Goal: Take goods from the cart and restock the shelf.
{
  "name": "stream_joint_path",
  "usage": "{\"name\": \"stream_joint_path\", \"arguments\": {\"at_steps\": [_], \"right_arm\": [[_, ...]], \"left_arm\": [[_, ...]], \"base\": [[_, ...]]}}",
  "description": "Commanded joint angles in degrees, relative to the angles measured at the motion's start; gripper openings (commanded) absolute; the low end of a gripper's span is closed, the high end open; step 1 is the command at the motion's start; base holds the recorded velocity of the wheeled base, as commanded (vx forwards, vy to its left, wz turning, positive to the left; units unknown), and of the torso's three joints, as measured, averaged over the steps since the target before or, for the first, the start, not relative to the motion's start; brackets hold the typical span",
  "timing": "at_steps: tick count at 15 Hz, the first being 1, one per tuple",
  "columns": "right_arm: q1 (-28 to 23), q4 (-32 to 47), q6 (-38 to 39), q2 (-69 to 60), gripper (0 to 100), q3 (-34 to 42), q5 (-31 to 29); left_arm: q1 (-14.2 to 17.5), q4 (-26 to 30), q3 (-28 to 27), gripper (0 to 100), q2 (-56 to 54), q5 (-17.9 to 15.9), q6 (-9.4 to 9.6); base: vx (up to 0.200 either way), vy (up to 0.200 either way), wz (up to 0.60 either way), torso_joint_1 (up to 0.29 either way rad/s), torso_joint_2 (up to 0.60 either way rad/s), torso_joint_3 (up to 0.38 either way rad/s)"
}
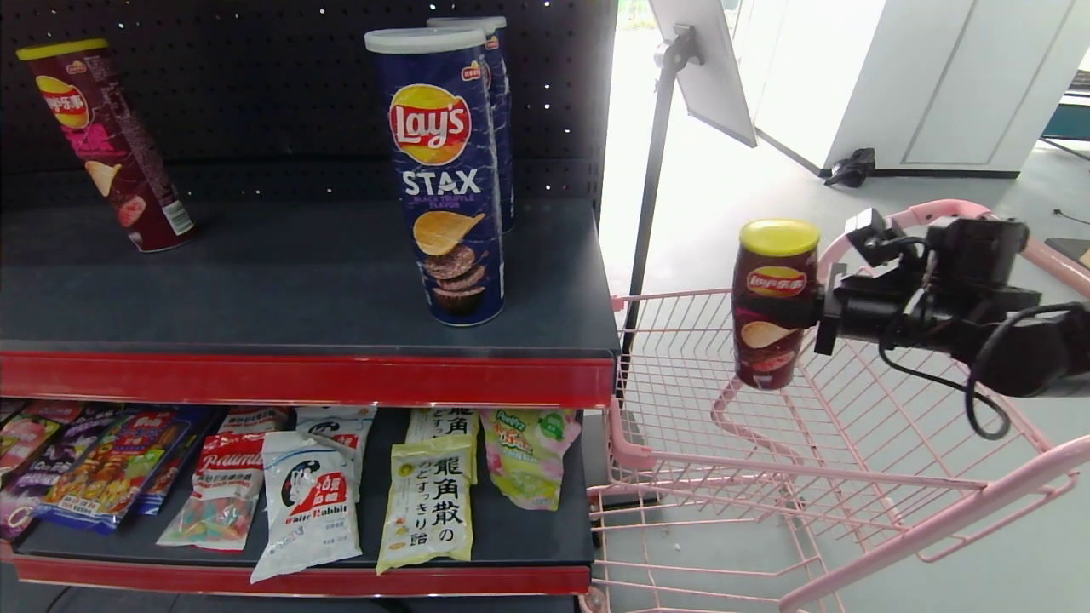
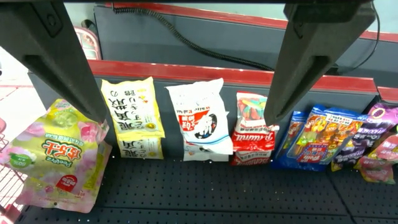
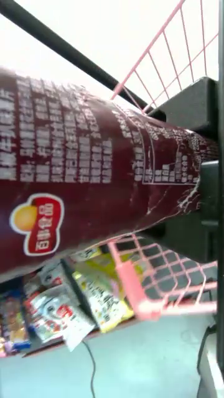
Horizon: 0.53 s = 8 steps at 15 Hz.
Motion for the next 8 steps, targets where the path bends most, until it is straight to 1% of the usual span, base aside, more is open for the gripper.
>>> {"name": "stream_joint_path", "arguments": {"at_steps": [1,2,3,5,6,8], "right_arm": [[-0.3,0.0,4.5,-19.9,0,11.3,0.2],[-0.2,0.1,4.9,-21.5,0,12.1,0.0],[0.6,0.3,5.2,-27.3,0,15.5,0.0],[2.9,0.3,5.1,-32.8,0,20.2,0.0],[5.1,0.3,5.0,-34.9,0,22.8,-0.1],[12.6,0.3,5.0,-39.0,0,29.4,-0.6]], "left_arm": [[0.0,0.0,0.0,100,0.0,0.0,0.00],[0.0,0.0,-0.1,100,0.0,0.0,-0.08],[0.0,0.0,0.0,100,0.0,0.0,-0.08],[0.0,0.0,0.0,100,0.0,0.0,-0.08],[0.0,0.0,0.0,100,0.0,0.0,-0.08],[0.0,0.0,0.0,100,0.0,0.0,-0.08]], "base": [[0.000,0.000,0.00,0.000,0.00,0.000],[0.000,0.000,0.00,0.000,0.00,0.000],[0.000,0.000,0.00,0.000,0.00,0.000],[0.000,0.000,0.00,0.000,0.00,0.000],[0.000,0.000,0.00,0.000,0.00,0.000],[0.000,0.000,0.00,0.000,0.00,0.000]]}}
